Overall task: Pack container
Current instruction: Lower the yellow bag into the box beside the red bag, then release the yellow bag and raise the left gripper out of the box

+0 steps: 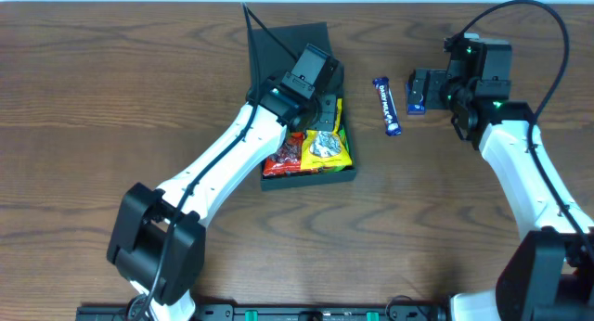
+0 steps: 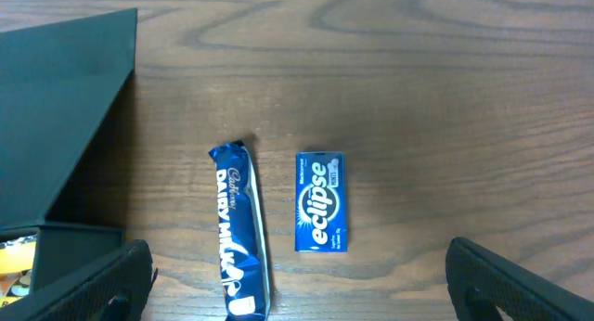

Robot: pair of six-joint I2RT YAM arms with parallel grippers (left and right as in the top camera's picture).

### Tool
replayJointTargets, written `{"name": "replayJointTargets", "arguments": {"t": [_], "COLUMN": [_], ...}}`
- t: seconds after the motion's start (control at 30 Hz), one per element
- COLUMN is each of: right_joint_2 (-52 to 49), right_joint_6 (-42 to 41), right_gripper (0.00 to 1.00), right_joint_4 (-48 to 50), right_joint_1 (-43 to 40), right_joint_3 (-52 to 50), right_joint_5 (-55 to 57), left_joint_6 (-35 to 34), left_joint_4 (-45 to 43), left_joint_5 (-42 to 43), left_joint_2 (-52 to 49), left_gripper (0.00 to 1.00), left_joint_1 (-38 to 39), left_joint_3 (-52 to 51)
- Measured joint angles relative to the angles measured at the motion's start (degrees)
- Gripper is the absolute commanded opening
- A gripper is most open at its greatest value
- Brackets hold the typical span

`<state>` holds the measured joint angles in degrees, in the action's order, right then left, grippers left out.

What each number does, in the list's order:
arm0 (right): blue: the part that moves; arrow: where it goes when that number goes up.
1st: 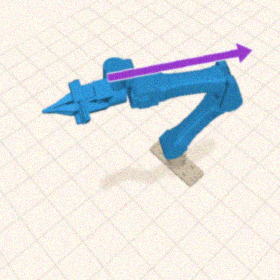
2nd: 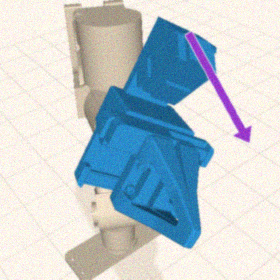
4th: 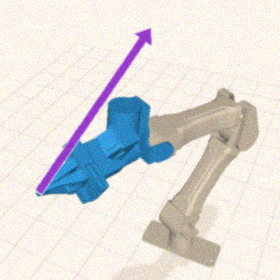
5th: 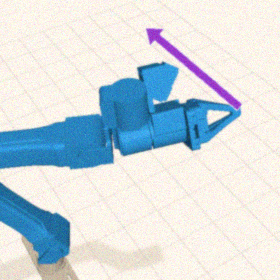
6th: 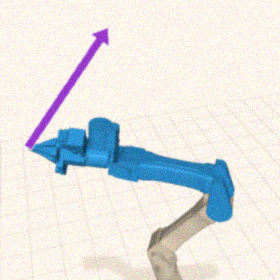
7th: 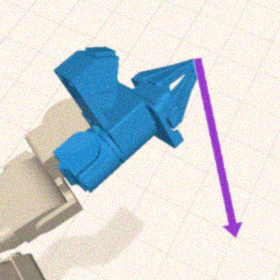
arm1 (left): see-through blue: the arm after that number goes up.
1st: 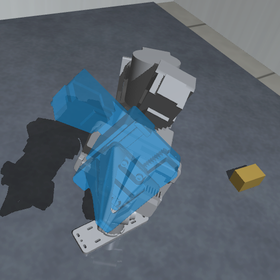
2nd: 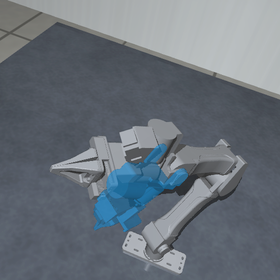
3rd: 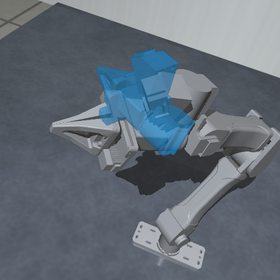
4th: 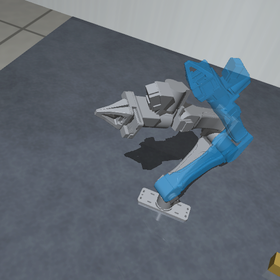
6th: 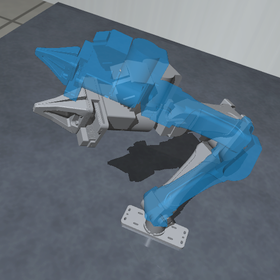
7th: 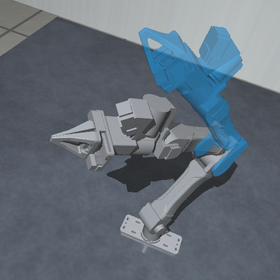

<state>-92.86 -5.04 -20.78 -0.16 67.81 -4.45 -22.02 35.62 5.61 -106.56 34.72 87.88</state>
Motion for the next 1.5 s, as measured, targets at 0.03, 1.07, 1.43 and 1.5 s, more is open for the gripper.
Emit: {"name": "replayJointTargets", "arguments": {"t": [0.03,1.07,1.43,1.5], "right_joint_2": [0.00,0.00,0.00,0.00], "right_joint_6": [0.00,0.00,0.00,0.00], "right_gripper": [0.99,0.99,0.99,0.99], "right_joint_4": [-0.02,0.00,0.00,-0.02], "right_joint_1": [0.00,0.00,0.00,0.00], "right_joint_3": [0.00,0.00,0.00,0.00], "right_joint_5": [0.00,0.00,0.00,0.00], "left_joint_6": [0.02,7.30,17.40,18.29], "left_joint_4": [-0.04,1.05,7.65,7.58], "left_joint_5": [0.02,4.72,6.38,6.49], "left_joint_2": [-0.46,-5.29,-2.47,-2.93], "left_gripper": [0.06,0.06,0.06,0.06], "left_joint_1": [0.00,-0.79,1.79,1.84], "left_joint_3": [0.00,1.25,1.68,1.68]}}
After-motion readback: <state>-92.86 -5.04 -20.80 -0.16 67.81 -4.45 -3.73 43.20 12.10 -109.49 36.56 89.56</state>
